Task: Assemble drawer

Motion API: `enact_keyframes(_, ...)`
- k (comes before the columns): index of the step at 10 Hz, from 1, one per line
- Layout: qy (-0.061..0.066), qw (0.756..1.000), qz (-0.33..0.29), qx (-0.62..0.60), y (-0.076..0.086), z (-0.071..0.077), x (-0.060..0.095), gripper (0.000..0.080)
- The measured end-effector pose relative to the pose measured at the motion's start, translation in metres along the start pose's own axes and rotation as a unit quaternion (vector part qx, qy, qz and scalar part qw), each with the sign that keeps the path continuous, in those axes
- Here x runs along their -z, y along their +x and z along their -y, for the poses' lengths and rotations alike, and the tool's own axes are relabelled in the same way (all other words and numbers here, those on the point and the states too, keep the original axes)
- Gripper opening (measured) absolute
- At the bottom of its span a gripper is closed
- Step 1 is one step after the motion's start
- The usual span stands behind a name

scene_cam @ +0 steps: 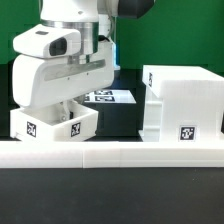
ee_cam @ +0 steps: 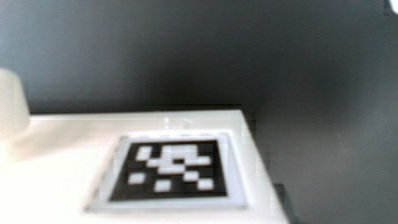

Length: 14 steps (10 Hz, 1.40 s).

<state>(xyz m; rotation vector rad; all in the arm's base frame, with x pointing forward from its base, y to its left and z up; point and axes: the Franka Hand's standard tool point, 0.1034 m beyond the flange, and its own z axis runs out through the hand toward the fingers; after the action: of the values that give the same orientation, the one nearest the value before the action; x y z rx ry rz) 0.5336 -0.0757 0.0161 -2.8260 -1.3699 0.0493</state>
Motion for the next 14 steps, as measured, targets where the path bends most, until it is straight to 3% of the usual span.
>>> enact_keyframes(3, 0.000, 0.997, 0.005, 0.082, -0.0025, -0.0003, -0.0007, 0.0041)
enact_keyframes(5, -0.005, 0.977, 0.016, 0.214, 0.0020, 0.0031, 0.0054, 0.0041)
enact_keyframes(9, -0.002, 0.957, 0.024, 0.289, -0.0022, 0.0023, 0.0064, 0.0041)
enact_keyframes(14, -0.001, 0.953, 0.024, 0.303, 0.0003, 0.0064, 0.0043, 0.0041)
